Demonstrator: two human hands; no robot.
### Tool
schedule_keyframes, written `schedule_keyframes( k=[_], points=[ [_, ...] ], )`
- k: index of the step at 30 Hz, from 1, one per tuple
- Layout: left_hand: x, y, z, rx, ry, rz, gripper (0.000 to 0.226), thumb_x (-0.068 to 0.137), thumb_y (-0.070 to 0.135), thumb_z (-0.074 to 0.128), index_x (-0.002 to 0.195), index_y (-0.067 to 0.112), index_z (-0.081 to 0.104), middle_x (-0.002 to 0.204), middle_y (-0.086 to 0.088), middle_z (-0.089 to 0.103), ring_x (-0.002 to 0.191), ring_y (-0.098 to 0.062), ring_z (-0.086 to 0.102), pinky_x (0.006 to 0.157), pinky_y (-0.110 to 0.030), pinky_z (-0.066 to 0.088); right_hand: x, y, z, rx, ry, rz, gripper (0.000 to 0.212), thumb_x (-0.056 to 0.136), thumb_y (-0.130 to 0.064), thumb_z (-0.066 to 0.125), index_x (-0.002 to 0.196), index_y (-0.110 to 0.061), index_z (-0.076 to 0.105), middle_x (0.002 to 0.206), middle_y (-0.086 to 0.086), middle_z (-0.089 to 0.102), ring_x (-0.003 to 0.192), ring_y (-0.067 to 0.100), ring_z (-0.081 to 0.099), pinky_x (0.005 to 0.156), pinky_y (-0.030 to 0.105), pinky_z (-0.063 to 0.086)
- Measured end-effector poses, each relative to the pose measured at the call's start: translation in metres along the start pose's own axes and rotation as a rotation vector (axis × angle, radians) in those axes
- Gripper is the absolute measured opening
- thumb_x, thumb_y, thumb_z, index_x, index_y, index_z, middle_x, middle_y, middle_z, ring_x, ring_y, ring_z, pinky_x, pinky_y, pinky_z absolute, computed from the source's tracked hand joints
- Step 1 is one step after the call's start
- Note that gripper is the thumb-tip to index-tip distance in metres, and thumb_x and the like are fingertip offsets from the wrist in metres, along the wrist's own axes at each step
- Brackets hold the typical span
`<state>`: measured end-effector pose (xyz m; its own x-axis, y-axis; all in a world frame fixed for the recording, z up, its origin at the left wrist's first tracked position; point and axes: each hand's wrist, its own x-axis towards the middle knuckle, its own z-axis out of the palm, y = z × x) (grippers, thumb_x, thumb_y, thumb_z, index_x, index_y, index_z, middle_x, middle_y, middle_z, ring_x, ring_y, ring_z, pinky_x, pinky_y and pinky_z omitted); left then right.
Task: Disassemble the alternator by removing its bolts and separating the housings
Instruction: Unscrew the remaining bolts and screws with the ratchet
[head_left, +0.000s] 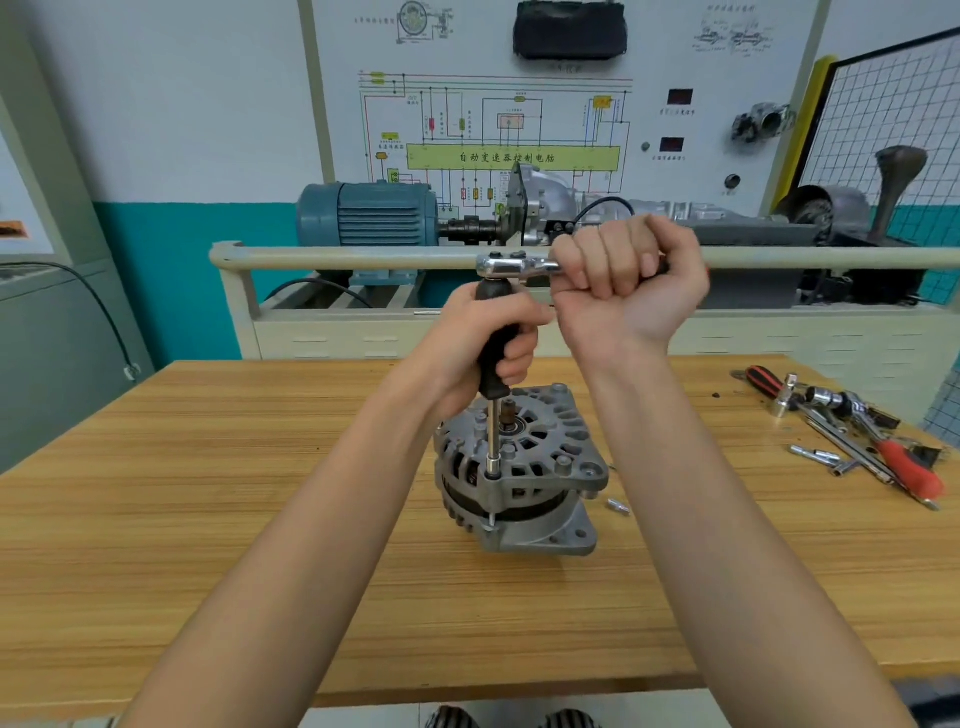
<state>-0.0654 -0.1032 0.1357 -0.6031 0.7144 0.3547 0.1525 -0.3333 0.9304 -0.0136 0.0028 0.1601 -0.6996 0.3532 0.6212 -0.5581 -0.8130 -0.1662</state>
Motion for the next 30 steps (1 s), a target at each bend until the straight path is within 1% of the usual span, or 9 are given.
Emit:
schedule_keyframes(
  k=[4, 8, 11, 14, 17, 20, 25, 28, 30],
  points=[
    [-0.001, 0.004, 0.001, -0.004, -0.068, -0.126, 0.039, 0.078, 0.011, 0.055, 0.044, 0.019, 0.037, 0.036, 0.006, 0.027, 0.029, -0.007, 0.02, 0.035, -0.017, 0.017, 0.019, 0.006, -0.015, 0.283, 0.164, 0.179, 0.042, 0.081, -0.013, 0.04, 0.039, -0.014, 0.033, 0.031, -0.002, 0.025, 0.036, 0.009, 0.01, 0.038, 0.02, 0.021],
    [0.0, 0.0, 0.011, 0.095, 0.176, -0.053, 0.053, 0.085, -0.003, 0.048, 0.043, 0.023, 0.028, 0.037, 0.006, 0.021, 0.031, -0.009, 0.013, 0.038, -0.013, 0.015, 0.013, 0.008, -0.011, 0.236, 0.195, 0.106, 0.044, 0.089, -0.014, 0.039, 0.045, -0.015, 0.037, 0.036, -0.005, 0.027, 0.031, 0.01, 0.025, 0.037, 0.021, 0.028],
    [0.001, -0.004, 0.019, 0.118, 0.359, -0.001, 0.047, 0.083, -0.003, 0.05, 0.048, 0.02, 0.03, 0.038, 0.006, 0.023, 0.032, -0.01, 0.014, 0.039, -0.015, 0.015, -0.009, 0.007, -0.001, -0.006, 0.029, -0.061, 0.045, 0.091, -0.014, 0.036, 0.046, -0.017, 0.04, 0.039, -0.005, 0.028, 0.037, 0.011, 0.026, 0.043, 0.025, 0.031],
    [0.004, -0.009, 0.026, 0.19, 0.55, 0.078, 0.041, 0.081, -0.001, 0.056, 0.054, 0.017, 0.032, 0.046, 0.0, 0.027, 0.043, -0.015, 0.018, 0.043, -0.021, 0.016, -0.035, 0.019, 0.012, -0.432, -0.217, -0.372, 0.038, 0.088, -0.009, 0.039, 0.052, -0.019, 0.041, 0.043, -0.007, 0.033, 0.042, 0.01, 0.028, 0.049, 0.03, 0.026],
    [0.003, -0.014, 0.031, 0.254, 0.623, 0.178, 0.041, 0.081, -0.004, 0.055, 0.054, 0.016, 0.031, 0.045, 0.005, 0.03, 0.047, -0.011, 0.022, 0.042, -0.02, 0.018, -0.048, 0.033, 0.019, -0.793, -0.343, -0.628, 0.026, 0.083, -0.008, 0.042, 0.062, -0.024, 0.042, 0.052, -0.008, 0.037, 0.045, 0.011, 0.03, 0.05, 0.03, 0.023],
    [0.0, -0.011, 0.023, 0.191, 0.503, 0.122, 0.038, 0.081, -0.002, 0.058, 0.057, 0.016, 0.034, 0.047, 0.003, 0.031, 0.042, -0.011, 0.023, 0.039, -0.019, 0.02, -0.038, 0.026, 0.019, -0.636, -0.318, -0.532, 0.031, 0.082, -0.006, 0.042, 0.056, -0.022, 0.039, 0.045, -0.008, 0.033, 0.042, 0.009, 0.027, 0.049, 0.028, 0.022],
    [-0.003, 0.001, 0.002, 0.023, 0.079, 0.006, 0.031, 0.077, 0.007, 0.061, 0.053, 0.013, 0.043, 0.041, 0.0, 0.037, 0.035, -0.014, 0.03, 0.041, -0.02, 0.028, -0.001, 0.001, 0.006, -0.062, 0.01, 0.021, 0.04, 0.08, -0.013, 0.039, 0.04, -0.017, 0.035, 0.034, -0.005, 0.024, 0.036, 0.01, 0.015, 0.041, 0.021, 0.023],
    [-0.001, 0.002, 0.001, -0.07, -0.101, -0.102, 0.034, 0.076, 0.013, 0.054, 0.044, 0.018, 0.042, 0.036, 0.004, 0.031, 0.03, -0.008, 0.025, 0.037, -0.018, 0.021, 0.014, 0.0, -0.007, 0.237, 0.173, 0.189, 0.04, 0.08, -0.013, 0.04, 0.041, -0.015, 0.032, 0.032, -0.003, 0.022, 0.04, 0.008, 0.008, 0.038, 0.019, 0.02],
    [0.0, 0.002, 0.002, -0.103, -0.133, -0.16, 0.037, 0.076, 0.013, 0.05, 0.042, 0.02, 0.038, 0.034, 0.007, 0.026, 0.027, -0.004, 0.019, 0.034, -0.017, 0.014, 0.017, 0.004, -0.009, 0.274, 0.213, 0.194, 0.041, 0.082, -0.013, 0.04, 0.042, -0.015, 0.031, 0.032, -0.003, 0.022, 0.038, 0.008, 0.008, 0.038, 0.019, 0.019]
  ],
)
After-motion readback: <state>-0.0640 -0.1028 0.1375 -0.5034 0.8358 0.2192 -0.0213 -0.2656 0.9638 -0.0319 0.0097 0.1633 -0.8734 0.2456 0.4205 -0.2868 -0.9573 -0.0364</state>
